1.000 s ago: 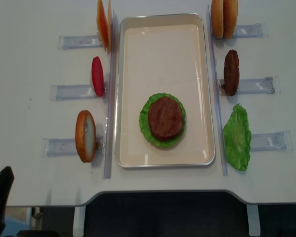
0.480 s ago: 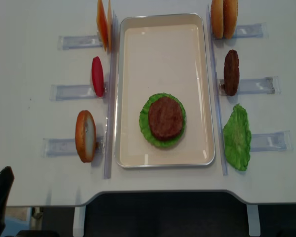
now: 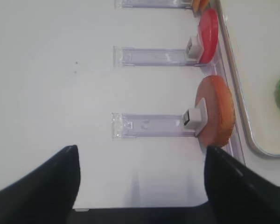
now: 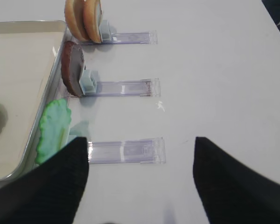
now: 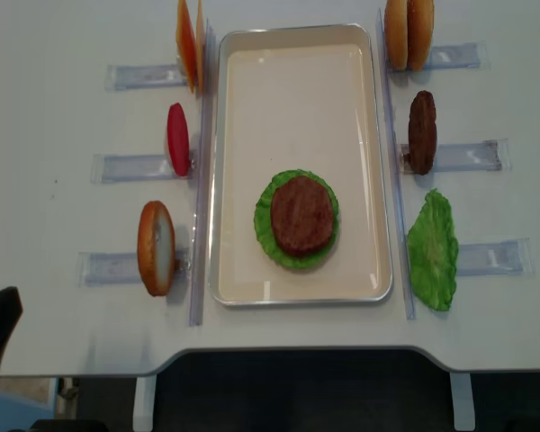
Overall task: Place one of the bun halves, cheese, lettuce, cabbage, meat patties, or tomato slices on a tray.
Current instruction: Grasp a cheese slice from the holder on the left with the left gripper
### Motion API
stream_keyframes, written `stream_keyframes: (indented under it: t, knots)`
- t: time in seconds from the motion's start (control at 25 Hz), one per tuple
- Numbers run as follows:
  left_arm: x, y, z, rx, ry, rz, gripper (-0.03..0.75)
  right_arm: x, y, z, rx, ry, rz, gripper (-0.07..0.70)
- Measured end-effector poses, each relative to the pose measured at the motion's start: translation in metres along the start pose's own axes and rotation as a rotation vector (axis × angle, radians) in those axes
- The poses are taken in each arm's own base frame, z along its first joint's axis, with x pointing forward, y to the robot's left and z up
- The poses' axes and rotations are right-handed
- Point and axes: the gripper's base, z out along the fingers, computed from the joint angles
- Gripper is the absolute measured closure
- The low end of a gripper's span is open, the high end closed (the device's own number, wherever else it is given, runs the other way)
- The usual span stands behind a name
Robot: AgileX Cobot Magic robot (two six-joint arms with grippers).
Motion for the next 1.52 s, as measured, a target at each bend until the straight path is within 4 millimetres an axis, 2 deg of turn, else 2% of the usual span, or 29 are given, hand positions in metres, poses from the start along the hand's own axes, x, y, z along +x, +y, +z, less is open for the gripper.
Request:
stream_keyframes:
  t: [0.44,0.84,1.12,1.52]
  knots:
    - [-0.079,-0.001,0.021,-0.005,0.204,-0.019,0.078,0.000,0.000,0.000,0.000,0.000,0.001,0.166]
    - [-0.168,-0.003,0.044,-0.002,0.275,-0.064,0.078,0.000,0.000,0.000,0.000,0.000,0.001,0.166]
    - [-0.223,-0.003,0.078,-0.002,0.288,-0.065,0.078,0.000,0.000,0.000,0.000,0.000,0.001,0.166]
    - [-0.257,-0.001,0.144,-0.021,0.373,-0.059,0.078,0.000,0.000,0.000,0.000,0.000,0.002,0.166]
